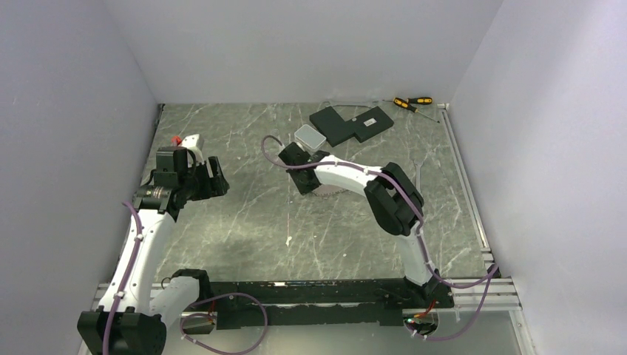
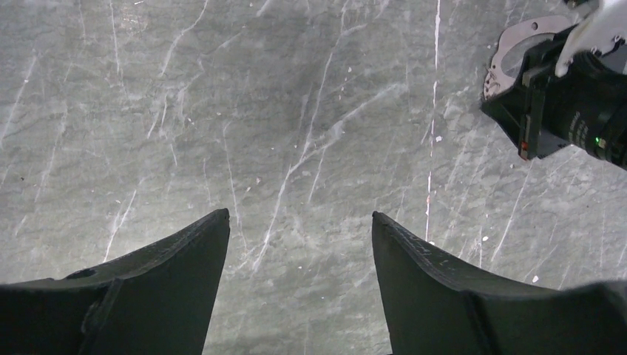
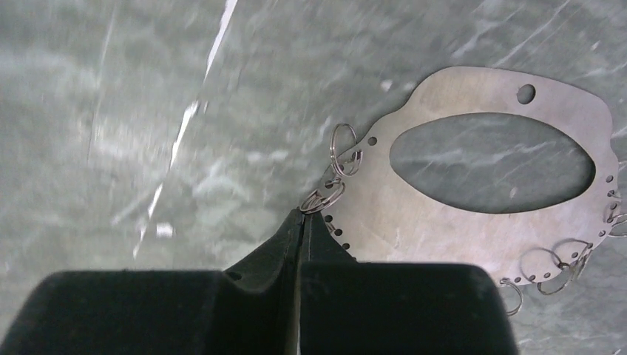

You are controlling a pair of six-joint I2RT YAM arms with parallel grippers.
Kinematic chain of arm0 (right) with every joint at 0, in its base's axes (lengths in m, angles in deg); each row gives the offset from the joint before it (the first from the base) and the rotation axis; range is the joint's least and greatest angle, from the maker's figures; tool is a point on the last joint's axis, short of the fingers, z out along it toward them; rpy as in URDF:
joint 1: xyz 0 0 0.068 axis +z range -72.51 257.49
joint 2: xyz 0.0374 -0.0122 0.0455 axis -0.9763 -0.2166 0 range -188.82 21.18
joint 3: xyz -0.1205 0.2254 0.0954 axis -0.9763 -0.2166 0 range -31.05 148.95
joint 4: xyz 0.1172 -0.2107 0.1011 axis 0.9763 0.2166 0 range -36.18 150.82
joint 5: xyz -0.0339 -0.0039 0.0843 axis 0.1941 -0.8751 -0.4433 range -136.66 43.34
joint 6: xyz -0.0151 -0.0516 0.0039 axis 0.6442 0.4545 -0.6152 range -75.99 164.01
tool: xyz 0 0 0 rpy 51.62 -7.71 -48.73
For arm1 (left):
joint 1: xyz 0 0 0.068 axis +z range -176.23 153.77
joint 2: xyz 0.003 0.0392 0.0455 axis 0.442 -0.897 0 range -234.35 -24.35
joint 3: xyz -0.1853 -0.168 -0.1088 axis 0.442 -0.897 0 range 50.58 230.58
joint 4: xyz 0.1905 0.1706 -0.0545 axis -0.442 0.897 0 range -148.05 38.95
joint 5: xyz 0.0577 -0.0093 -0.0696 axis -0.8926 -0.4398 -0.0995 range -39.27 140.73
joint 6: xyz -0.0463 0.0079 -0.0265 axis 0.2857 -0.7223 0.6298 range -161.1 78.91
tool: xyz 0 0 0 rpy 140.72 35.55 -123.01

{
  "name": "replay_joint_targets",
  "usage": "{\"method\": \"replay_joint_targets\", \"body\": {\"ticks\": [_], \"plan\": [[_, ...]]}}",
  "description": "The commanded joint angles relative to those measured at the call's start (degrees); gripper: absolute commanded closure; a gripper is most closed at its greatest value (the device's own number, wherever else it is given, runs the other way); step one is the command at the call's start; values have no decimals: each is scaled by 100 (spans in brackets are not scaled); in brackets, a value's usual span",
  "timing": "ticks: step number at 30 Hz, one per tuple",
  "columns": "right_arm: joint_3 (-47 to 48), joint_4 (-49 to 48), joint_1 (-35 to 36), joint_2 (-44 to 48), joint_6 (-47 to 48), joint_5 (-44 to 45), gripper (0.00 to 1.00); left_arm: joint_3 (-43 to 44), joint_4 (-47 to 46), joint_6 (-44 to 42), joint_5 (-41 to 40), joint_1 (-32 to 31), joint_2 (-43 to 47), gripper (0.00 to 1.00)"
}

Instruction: Put the keys on the keyring

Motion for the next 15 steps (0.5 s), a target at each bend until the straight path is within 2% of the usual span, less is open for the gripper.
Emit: {"method": "replay_joint_targets", "body": {"ticks": [1,3,9,15], "plan": [[-638,-276,193,887,745,-521,100,148,-172,-119,234,-20,113,27],[-1029,-500,256,1306,1014,-856,100,233,-141,-113,498,-20,178,28],[-2223,-1233,325,2474,1315,-1715,100,-32,-740,-131,1993,-37,653,27],[-3398,-2284,384,3661,1379,-2444,100,-76,-927,17,2730,-75,771,29]]}}
